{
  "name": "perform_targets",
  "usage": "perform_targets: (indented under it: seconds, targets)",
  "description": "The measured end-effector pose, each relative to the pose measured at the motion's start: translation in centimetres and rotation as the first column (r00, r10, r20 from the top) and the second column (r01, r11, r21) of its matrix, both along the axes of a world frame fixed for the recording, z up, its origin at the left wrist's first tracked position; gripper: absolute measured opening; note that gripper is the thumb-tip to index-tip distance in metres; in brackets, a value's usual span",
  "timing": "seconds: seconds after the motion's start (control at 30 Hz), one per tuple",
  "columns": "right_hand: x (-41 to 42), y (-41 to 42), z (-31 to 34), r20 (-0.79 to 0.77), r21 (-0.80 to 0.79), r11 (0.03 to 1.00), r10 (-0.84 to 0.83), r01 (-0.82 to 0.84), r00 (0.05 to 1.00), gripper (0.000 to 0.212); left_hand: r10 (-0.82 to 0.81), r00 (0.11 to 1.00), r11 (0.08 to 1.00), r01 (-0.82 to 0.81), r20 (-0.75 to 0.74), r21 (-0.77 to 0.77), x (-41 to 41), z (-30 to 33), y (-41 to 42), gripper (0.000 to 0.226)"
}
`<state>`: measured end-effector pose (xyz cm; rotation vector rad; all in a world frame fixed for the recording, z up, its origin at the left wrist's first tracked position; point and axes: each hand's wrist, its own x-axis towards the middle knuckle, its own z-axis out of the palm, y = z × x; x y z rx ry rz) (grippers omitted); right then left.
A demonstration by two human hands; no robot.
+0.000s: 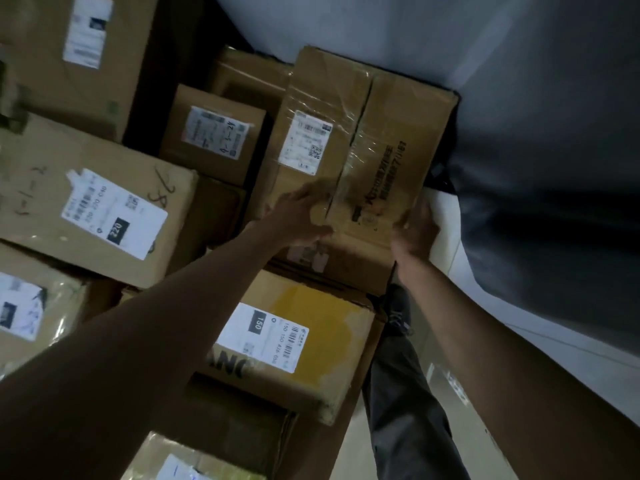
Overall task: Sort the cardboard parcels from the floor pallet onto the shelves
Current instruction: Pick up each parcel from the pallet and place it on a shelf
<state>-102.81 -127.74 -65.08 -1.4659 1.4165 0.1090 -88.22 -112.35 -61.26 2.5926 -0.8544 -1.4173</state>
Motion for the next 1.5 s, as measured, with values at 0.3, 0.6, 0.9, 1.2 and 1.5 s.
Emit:
perform_targets:
  seconds: [0.3, 0.6, 0.9, 1.2, 1.5]
  targets:
    - [11.1, 5.1, 5.7, 0.235, -0.173, 0.925, 0.371, -0.337, 0.898, 0.054, 0.215, 0.865, 0.971, -0.141, 0.453, -0.192, 9.7, 9.3, 4.9, 0.044]
    - [26.3, 11.7, 1.7, 0.154, -0.130, 0.651, 0.759, -0.748, 0.633, 0.055, 0.322, 0.907, 0.892, -0.387, 0.270, 0.235, 15.1, 8.3, 11.6, 0.102]
    - [29.9, 12.5, -1.8, -0.033, -0.130, 0.612, 0.784, -0.780, 0.620, 0.062, 0.313, 0.855, 0.893, -0.413, 0.414, 0.178, 13.2, 7.1, 11.9, 0.104]
    - [25.7, 16.1, 8.1, 0.322, 0.028, 0.692, 0.676, -0.721, 0.662, 0.048, 0.698, 0.587, 0.715, -0.600, 0.411, -0.359, 9.7, 11.2, 17.0, 0.095]
    - [22.1, 20.8, 12.4, 0.272, -0.086, 0.580, 0.796, -0.810, 0.541, 0.038, 0.901, -0.131, -0.008, -0.958, 0.413, -0.285, 0.0, 15.3, 34.5, 0.082]
